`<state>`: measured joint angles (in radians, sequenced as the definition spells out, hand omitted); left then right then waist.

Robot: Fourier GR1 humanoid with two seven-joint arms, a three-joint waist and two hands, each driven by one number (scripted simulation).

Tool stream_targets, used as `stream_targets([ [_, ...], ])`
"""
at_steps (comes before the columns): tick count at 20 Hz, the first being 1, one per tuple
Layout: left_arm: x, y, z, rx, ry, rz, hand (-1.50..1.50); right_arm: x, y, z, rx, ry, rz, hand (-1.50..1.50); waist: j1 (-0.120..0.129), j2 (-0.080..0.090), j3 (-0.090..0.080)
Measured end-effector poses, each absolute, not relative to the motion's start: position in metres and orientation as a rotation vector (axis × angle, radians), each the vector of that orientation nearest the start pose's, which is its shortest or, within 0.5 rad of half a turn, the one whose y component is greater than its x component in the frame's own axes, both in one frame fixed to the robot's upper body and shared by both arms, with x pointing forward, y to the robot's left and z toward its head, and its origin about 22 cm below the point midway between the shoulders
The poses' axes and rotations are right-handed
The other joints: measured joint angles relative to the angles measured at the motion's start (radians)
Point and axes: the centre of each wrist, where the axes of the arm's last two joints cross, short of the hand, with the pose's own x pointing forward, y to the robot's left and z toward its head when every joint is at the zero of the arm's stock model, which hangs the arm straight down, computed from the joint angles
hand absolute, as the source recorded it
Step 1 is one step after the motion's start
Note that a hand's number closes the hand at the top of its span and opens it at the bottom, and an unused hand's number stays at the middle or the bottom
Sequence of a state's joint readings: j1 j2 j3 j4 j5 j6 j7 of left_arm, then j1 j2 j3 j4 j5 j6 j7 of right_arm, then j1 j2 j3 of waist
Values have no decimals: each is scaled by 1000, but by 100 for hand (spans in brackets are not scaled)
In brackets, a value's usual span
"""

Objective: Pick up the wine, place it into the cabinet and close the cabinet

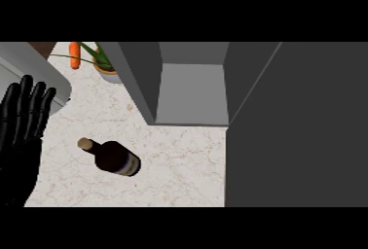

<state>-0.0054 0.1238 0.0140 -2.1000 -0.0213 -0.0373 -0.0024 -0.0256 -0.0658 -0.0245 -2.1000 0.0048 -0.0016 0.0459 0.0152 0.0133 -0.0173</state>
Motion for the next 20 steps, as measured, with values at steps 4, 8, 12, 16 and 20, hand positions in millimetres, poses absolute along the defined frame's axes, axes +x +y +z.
stream_targets([
  [4,205,237,128,-29,-2124,-233,-150,199,-236,131,-54,-2075,104,-150,-13,-10,11],
  [8,198,214,127,-313,-2082,-269,-150,185,-227,126,62,-2039,158,-150,-22,-15,15],
  [12,180,198,131,-526,-1980,-237,-150,170,-223,134,186,-2001,210,-150,-20,-17,17],
  [16,157,183,149,-611,-1938,-222,-150,154,-226,146,243,-1978,234,-150,-18,-17,17],
  [20,143,171,157,-649,-1909,-217,-150,150,-218,162,264,-1969,235,-150,-15,-16,17],
])
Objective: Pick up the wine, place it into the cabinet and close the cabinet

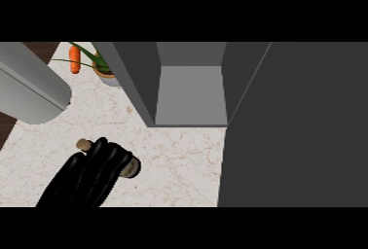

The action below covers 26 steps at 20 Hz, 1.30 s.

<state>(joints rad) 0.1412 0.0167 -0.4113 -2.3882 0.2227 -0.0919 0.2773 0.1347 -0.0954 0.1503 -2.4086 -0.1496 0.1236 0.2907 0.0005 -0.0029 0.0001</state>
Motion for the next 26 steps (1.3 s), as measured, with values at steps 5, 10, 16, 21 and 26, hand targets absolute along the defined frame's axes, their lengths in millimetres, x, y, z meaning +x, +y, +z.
stream_targets([
  [5,132,157,166,-650,-1857,-217,-150,146,-216,168,261,-1954,243,-150,0,0,0],
  [10,122,147,177,-615,-1850,-216,-150,151,-217,177,236,-1956,247,-150,2,0,0],
  [16,117,140,186,-601,-1839,-195,-150,154,-211,188,242,-1948,240,-150,2,-1,0],
  [21,114,133,190,-606,-1818,-151,-150,156,-205,194,257,-1945,230,-150,3,-1,0],
  [26,116,138,187,-562,-1813,-110,-150,157,-211,200,220,-1948,237,-150,1,0,0],
])
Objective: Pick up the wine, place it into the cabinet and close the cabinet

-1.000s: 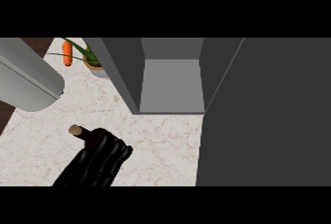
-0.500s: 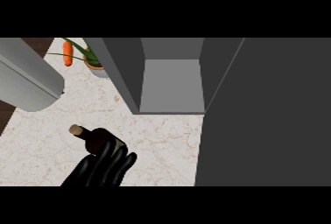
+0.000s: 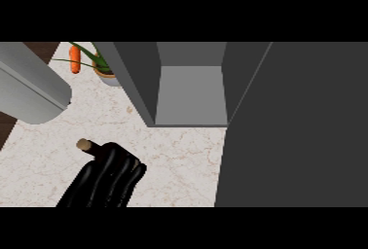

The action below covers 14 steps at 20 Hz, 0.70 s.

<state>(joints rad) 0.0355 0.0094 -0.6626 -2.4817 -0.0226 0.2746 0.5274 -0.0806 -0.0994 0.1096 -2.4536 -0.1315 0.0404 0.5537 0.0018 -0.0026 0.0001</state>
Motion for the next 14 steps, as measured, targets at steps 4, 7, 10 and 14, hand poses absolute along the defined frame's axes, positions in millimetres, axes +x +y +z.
stream_targets([
  [4,122,150,182,-484,-1827,-68,-150,158,-212,201,221,-1954,236,-150,-1,1,0],
  [7,125,160,176,-426,-1847,-49,-150,157,-211,200,228,-1943,241,-150,-2,1,-1],
  [10,128,171,172,-368,-1859,-30,-150,157,-208,200,243,-1945,240,-150,-1,1,-1],
  [14,140,192,164,-298,-1875,6,-150,156,-212,201,216,-1944,243,-150,-3,2,-1],
])
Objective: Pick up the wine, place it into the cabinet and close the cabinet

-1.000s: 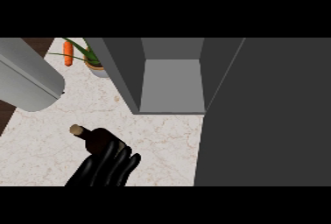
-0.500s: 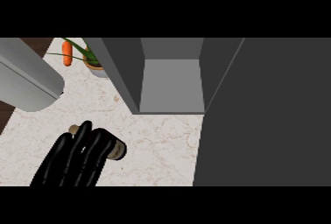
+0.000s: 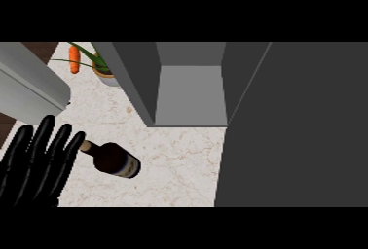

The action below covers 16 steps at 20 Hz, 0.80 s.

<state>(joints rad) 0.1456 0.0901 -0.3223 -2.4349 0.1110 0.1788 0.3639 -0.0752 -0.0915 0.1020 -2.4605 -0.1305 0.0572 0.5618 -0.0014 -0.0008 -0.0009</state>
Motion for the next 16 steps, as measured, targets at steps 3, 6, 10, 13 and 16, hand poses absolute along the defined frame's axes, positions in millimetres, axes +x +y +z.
stream_targets([
  [3,144,207,158,-254,-1876,31,-150,156,-209,202,229,-1945,240,-150,1,0,0],
  [6,153,220,147,-230,-1865,50,-150,154,-209,198,235,-1938,237,-150,0,0,0],
  [10,167,239,132,-218,-1842,62,-150,155,-209,202,228,-1939,249,-150,0,0,0],
  [13,176,249,113,-210,-1811,64,-150,155,-208,203,231,-1945,245,-150,0,0,0],
  [16,186,261,96,-200,-1786,63,-150,156,-208,203,228,-1951,240,-150,-1,0,0],
])
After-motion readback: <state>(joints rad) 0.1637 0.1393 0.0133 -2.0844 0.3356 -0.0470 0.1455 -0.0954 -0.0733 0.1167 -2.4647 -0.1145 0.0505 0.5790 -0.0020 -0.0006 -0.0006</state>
